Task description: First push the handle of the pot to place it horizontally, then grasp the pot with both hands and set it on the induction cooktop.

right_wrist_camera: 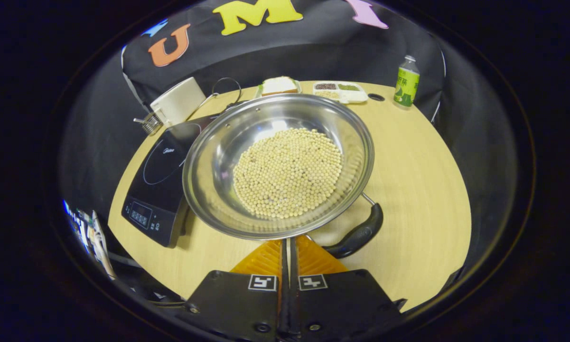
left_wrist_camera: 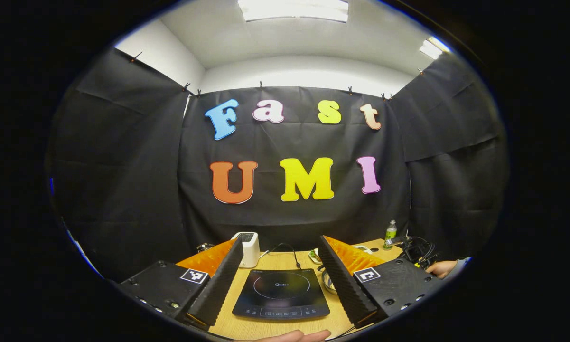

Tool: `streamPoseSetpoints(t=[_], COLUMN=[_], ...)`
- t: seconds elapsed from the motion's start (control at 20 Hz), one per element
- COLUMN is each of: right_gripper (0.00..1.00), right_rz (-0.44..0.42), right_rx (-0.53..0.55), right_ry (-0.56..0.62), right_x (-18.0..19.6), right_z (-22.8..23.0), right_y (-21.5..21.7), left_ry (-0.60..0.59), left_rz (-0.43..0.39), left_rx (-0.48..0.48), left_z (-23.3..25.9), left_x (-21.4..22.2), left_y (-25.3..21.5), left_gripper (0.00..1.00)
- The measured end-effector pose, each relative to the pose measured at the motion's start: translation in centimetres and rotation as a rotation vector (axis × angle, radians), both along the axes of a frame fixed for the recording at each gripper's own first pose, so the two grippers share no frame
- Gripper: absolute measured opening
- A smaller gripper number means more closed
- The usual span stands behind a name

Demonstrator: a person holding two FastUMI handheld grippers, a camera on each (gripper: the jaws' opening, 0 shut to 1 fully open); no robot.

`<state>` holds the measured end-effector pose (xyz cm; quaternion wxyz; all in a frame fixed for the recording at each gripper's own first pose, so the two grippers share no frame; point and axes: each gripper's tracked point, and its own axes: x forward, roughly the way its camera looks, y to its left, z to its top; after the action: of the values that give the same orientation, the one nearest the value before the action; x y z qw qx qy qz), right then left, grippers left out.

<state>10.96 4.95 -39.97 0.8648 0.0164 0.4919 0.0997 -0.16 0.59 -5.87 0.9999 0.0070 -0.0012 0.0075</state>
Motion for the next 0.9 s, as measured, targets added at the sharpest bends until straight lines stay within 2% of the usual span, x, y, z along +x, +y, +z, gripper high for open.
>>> streamPoseSetpoints(t=[0.05,0.2,0.4,0.7,0.9], right_gripper=[0.04,0.01,0.04,0.04,0.04], right_rz=[-0.004,-0.023,-0.046,-0.056,-0.064], right_rx=[0.001,0.014,0.000,0.006,-0.012], right_ry=[-0.002,0.000,-0.008,-0.013,-0.022], right_x=[0.1,0.7,1.8,3.2,4.9], right_z=[0.0,-0.2,-0.5,-0.6,-1.1], right_y=[-0.4,-1.7,-4.0,-6.8,-9.3], left_ry=[0.004,0.026,0.017,0.045,0.101], left_rz=[-0.002,-0.005,-0.026,-0.002,-0.036], left_rx=[0.001,-0.007,-0.020,0.034,-0.035], left_z=[-0.2,-1.0,-1.1,-2.3,-3.5], left_x=[0.1,-0.1,-0.1,0.4,1.0], left_y=[-0.3,-1.1,-2.4,-2.5,-3.4], left_gripper=[0.95,0.95,0.95,0.96,0.96])
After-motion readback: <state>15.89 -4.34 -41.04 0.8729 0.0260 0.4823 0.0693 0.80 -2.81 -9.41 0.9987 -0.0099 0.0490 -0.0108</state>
